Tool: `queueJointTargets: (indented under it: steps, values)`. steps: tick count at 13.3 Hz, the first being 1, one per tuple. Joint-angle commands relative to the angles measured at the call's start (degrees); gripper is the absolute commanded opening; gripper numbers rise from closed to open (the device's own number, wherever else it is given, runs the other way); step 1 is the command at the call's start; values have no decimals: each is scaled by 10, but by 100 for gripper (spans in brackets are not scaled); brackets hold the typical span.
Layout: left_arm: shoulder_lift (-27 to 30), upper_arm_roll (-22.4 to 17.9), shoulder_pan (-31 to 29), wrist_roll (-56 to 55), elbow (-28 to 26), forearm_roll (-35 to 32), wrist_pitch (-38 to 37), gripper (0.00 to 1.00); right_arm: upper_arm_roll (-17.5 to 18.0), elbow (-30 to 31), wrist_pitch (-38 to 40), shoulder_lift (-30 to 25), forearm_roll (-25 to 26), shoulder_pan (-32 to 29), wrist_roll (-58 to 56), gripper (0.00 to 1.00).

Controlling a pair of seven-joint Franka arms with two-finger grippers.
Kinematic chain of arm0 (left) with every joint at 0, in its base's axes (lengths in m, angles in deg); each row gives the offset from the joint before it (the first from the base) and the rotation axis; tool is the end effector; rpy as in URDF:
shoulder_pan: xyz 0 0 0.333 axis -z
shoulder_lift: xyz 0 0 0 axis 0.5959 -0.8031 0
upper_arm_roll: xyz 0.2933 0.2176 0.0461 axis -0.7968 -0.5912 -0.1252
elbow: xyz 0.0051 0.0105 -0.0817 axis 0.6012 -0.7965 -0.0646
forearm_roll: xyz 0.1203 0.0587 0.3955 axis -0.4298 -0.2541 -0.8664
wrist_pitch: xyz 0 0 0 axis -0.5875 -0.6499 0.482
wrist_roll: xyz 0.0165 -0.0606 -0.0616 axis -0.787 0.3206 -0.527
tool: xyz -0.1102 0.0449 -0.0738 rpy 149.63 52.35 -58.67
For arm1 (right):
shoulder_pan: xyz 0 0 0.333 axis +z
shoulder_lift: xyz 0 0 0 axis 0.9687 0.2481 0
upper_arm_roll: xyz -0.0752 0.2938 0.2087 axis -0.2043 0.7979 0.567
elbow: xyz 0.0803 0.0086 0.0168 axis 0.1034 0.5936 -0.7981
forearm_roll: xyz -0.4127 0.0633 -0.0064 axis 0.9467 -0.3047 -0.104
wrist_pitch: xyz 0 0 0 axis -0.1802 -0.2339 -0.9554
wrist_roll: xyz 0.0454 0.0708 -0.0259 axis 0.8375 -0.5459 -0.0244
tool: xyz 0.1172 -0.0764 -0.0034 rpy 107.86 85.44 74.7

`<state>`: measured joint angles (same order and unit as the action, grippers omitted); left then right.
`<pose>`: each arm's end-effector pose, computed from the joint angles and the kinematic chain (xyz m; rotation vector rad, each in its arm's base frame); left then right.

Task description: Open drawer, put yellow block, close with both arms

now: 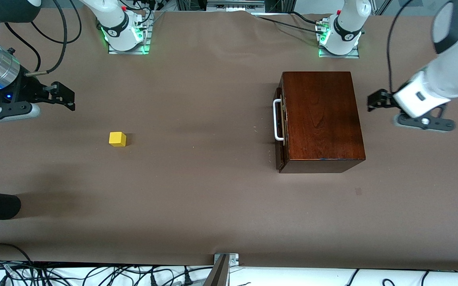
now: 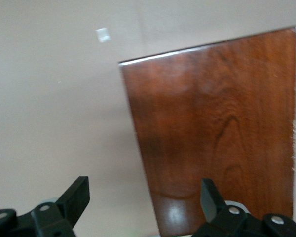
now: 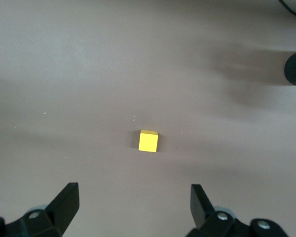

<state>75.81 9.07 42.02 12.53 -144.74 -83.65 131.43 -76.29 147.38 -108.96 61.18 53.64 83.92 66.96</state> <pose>0.5919 -0.1064 0.5534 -3.0817 0.2740 0.3140 0.6149 0.0811 0.6139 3.1155 0.2534 0.0083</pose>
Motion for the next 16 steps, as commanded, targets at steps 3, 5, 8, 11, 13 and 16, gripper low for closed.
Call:
queueJointTargets:
  steps: [3,5,8,11,13,16]
  values:
    - [-78,-4,150,-198,36,31,52,100,4,-13,2,11,0,2,-11,100]
    - [-103,-4,210,-289,40,31,93,100,3,-13,1,17,3,4,-11,100]
    - [-145,-4,273,-350,33,-30,132,100,3,-13,-20,19,-3,3,-7,100]
    - [-174,-4,304,-386,28,-74,134,100,3,-17,-19,19,-24,9,-1,100]
    - [-187,-4,304,-387,22,-75,142,100,3,-16,-15,20,-18,9,-10,100]
    - [-202,-4,306,-389,-5,-75,185,100,3,-17,-19,20,-16,12,-10,100]
